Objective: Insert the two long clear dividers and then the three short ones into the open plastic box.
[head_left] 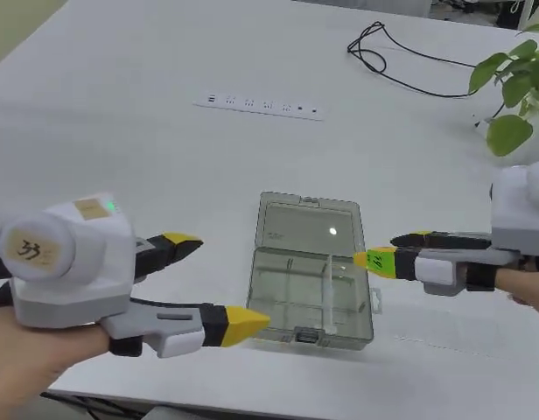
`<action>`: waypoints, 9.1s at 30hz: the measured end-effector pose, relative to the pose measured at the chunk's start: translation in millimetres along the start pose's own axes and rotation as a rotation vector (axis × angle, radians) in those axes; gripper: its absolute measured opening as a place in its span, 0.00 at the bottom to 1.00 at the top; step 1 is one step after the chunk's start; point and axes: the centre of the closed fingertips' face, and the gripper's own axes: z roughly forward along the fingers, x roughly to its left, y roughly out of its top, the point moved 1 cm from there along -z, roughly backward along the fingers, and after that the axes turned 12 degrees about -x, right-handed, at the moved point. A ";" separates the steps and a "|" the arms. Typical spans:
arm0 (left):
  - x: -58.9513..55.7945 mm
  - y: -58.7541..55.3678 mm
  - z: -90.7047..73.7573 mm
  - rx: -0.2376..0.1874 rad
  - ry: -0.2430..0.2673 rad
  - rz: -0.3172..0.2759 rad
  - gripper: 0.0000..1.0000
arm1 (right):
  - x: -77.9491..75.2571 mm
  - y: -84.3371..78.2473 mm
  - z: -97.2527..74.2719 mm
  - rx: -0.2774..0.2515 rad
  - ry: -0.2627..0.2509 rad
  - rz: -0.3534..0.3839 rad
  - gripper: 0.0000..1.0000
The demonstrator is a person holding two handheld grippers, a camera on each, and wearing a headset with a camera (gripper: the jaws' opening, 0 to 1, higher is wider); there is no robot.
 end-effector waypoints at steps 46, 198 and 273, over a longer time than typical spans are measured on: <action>84.1 -130.5 -19.8 0.600 0.312 0.116 0.49 | 1.1 -60.4 -65.2 -0.116 0.193 -0.341 0.91; -3.1 -8.1 3.0 -0.022 -0.226 0.140 0.96 | 46.2 25.4 56.8 0.082 -0.294 0.221 0.07; 1.6 -35.7 6.6 -0.015 -0.359 0.105 0.96 | 23.8 -77.7 86.4 0.442 -0.495 0.371 0.07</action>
